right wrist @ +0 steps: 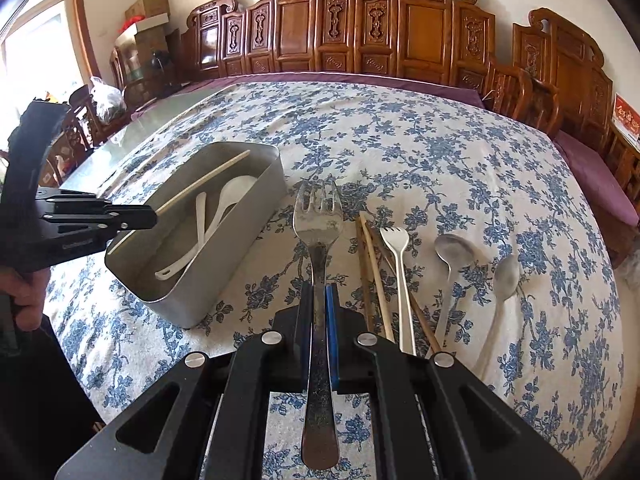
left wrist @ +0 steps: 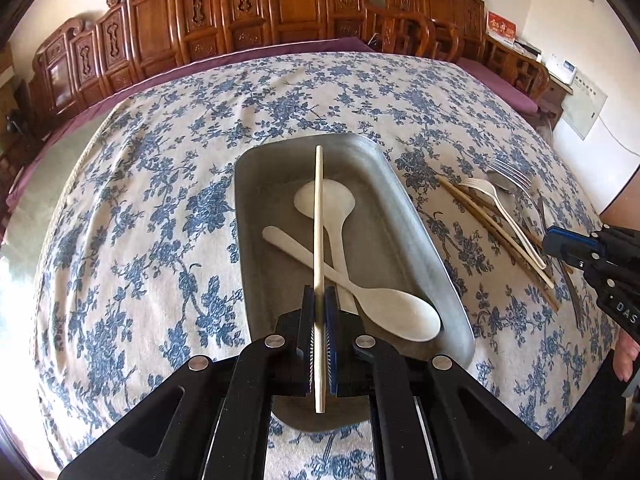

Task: Organize utensils
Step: 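Carry the wooden chopstick into the grey tray and open the left tool, then lower the metal fork into the grey tray and open the right tool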

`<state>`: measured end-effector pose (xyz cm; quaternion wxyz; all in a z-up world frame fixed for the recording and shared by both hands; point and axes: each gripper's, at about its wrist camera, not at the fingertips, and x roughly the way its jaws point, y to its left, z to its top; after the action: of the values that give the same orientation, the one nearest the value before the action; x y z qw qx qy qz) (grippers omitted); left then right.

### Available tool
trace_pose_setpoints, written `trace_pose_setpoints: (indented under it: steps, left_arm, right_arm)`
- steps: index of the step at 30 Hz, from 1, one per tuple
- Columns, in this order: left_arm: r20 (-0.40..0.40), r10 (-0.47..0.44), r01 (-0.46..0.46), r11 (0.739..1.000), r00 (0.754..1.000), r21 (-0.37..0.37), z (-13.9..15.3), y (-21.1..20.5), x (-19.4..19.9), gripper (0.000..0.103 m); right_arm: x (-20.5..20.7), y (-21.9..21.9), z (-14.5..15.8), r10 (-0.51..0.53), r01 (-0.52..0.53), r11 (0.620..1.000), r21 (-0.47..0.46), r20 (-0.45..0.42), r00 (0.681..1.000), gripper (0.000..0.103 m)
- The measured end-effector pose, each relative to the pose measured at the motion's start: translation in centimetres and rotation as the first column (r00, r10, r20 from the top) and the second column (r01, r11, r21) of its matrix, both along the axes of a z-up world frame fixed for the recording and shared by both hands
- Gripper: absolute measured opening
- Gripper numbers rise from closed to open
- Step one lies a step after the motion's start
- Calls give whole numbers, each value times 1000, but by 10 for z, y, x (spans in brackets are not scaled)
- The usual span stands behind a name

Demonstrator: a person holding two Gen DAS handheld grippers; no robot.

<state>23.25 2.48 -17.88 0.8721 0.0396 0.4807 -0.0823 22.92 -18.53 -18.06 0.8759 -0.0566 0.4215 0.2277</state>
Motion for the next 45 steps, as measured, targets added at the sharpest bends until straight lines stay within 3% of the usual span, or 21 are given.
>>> trace_pose_setpoints:
  steps: [8, 20, 29, 36, 45]
  left_arm:
    - [-7, 28, -29, 998, 1000, -53, -6, 7, 4, 5]
    - [140, 44, -38, 998, 989, -46, 25, 31, -17, 6]
    - [163, 100, -86, 992, 981, -91, 32, 72, -19, 6]
    - [175, 156, -134, 983, 972, -129, 40, 101, -17, 6]
    - [184, 189, -165, 977, 965, -134, 43, 114, -16, 6]
  right_arm:
    - [4, 16, 2, 29, -29, 1000, 5, -9, 1000, 8]
    - [11, 55, 19, 76, -76, 997, 23, 0, 997, 8]
    - [30, 108, 30, 119, -118, 992, 46, -4, 993, 8]
    - [47, 151, 16, 119, -116, 992, 54, -46, 992, 8]
    - [66, 182, -20, 64, -64, 998, -1, -121, 991, 8]
